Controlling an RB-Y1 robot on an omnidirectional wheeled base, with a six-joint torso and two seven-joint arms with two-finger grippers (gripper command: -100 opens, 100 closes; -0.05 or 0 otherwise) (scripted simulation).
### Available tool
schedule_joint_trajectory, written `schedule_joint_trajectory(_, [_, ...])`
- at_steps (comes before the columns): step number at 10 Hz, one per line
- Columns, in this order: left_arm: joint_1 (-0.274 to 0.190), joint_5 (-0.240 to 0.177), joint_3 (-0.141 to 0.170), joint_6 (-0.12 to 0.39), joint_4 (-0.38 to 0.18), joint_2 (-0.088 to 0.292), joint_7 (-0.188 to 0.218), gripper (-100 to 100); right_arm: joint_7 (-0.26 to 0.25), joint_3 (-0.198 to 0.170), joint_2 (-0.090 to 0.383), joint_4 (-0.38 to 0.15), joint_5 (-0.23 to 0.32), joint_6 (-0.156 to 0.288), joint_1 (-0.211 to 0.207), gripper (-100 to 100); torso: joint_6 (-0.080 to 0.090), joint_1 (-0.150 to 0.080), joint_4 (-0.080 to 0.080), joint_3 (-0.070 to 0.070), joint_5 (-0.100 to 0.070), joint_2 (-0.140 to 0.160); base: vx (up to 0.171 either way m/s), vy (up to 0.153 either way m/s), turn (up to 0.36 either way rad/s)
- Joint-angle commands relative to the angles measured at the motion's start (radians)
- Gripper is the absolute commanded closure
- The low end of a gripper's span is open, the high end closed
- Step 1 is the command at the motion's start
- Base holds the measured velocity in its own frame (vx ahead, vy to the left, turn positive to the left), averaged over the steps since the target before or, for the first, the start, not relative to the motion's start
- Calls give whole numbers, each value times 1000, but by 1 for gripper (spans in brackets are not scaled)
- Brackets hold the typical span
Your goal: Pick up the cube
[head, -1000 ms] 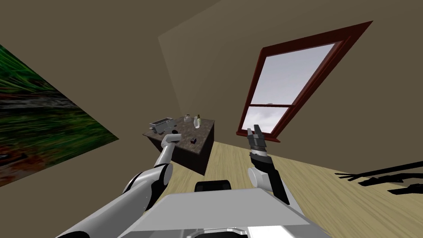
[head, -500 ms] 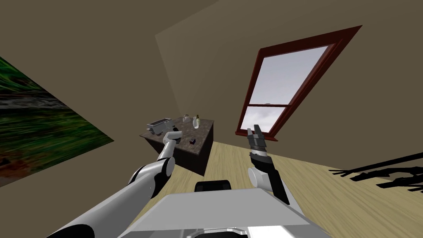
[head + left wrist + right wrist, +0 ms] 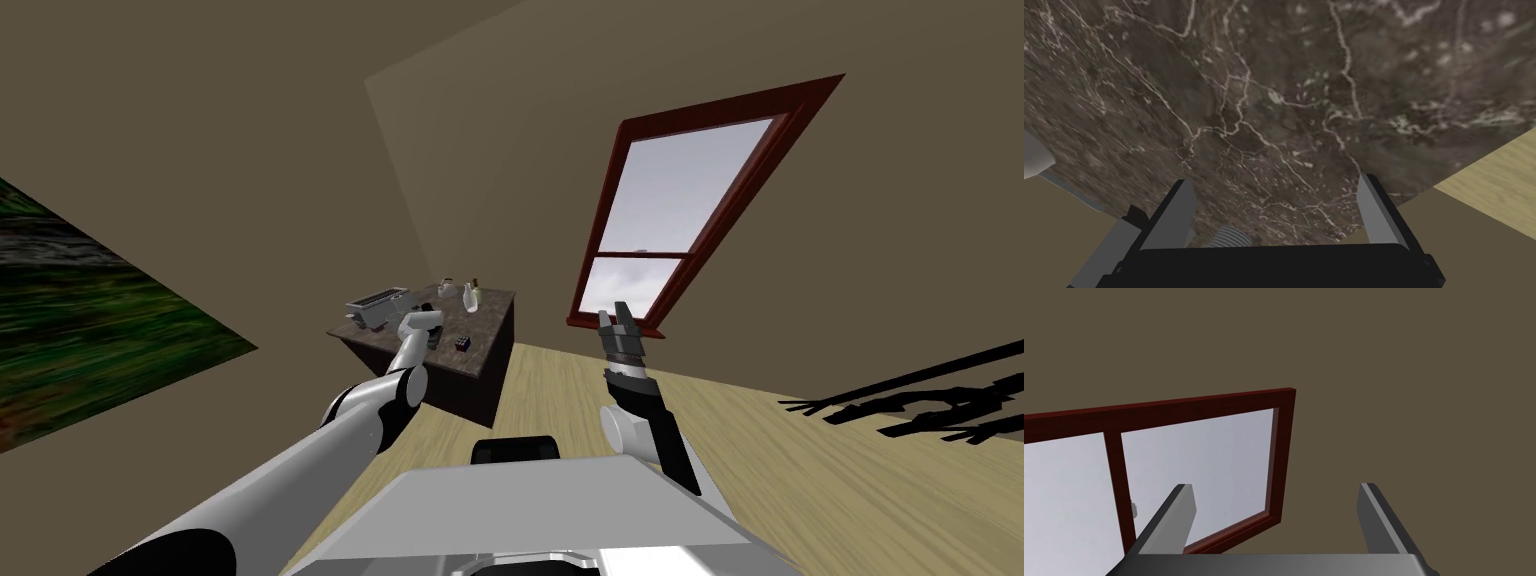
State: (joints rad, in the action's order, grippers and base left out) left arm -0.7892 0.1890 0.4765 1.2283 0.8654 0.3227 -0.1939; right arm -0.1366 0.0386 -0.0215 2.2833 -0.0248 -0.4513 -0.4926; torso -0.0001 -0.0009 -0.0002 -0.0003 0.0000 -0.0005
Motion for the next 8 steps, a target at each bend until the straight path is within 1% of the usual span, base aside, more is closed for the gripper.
schedule_joint_trajectory(1, [-23,2,8,34,-43,3,-3,-100,0,0,0,0,0,0,0,0,0,0,0,0,0,0,9,3,-37])
schedule_joint_trajectory(2, [-60,4,25,76,-73,7,-12,-100,0,0,0,0,0,0,0,0,-1,0,0,0,0,0,9,3,-59])
schedule_joint_trajectory(3, [-60,4,25,83,-88,7,-12,-100,0,0,0,0,0,0,0,0,0,0,0,0,0,0,9,3,-39])
schedule_joint_trajectory(4, [-95,5,41,121,-131,11,-19,-100,0,0,0,0,0,0,0,0,0,0,0,0,0,0,13,3,-76])
schedule_joint_trajectory(5, [-95,5,41,128,-131,11,-19,-100,0,0,0,0,0,0,0,0,0,0,0,0,0,0,11,3,-37])
schedule_joint_trajectory(6, [-125,6,55,161,-171,15,-26,-100,0,0,0,0,0,0,0,0,-1,0,0,0,0,0,13,1,-70])
schedule_joint_trajectory(7, [-125,6,55,169,-171,15,-26,-100,0,0,0,0,0,0,0,0,0,0,0,0,0,0,12,2,-37])
schedule_joint_trajectory(8, [-153,6,69,207,-208,19,-33,-100,0,0,0,0,0,0,0,0,-1,0,0,0,0,0,13,-1,-63])
